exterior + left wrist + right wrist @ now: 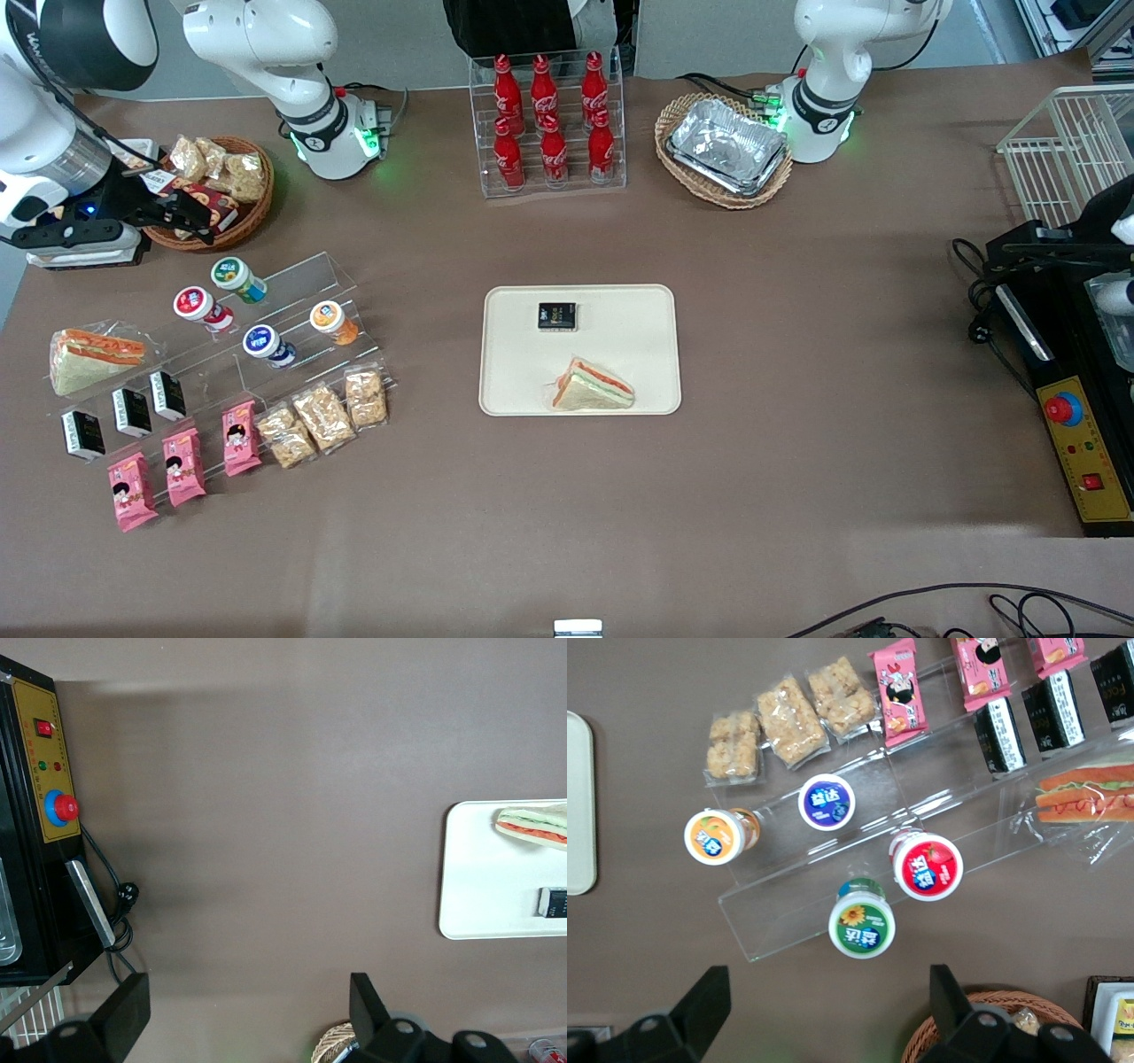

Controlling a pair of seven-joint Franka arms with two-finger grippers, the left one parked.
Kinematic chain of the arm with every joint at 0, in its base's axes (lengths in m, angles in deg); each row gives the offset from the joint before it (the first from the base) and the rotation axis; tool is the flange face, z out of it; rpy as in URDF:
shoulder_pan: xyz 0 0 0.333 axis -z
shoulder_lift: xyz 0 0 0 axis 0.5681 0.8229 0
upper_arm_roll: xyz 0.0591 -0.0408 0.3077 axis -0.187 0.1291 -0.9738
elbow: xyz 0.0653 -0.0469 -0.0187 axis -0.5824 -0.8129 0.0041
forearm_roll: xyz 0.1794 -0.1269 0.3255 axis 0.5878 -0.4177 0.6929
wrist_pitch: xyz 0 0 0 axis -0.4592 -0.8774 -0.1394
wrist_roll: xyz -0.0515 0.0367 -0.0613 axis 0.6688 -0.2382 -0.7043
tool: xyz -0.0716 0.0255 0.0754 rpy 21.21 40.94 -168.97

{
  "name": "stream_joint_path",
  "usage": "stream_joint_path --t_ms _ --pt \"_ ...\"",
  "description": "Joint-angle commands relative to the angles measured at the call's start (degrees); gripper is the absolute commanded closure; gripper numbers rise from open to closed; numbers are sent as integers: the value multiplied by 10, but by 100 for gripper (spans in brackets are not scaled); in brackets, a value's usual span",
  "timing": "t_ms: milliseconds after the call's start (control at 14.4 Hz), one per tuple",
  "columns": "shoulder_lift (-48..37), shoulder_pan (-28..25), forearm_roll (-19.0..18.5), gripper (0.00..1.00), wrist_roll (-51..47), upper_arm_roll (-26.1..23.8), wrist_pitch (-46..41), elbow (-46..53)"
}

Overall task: Place green gum on tray
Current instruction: 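Lower the open right gripper over the green gum bottle, then close the right gripper on the green gum bottle's cap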

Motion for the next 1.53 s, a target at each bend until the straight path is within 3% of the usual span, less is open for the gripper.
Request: stream_joint_path --t_ms 0,557,1461 --pt "-5 3 -7 0 20 18 20 -19" --pt "25 2 -3 0 18 27 128 -105" --pt "56 1 7 0 18 30 216 -172"
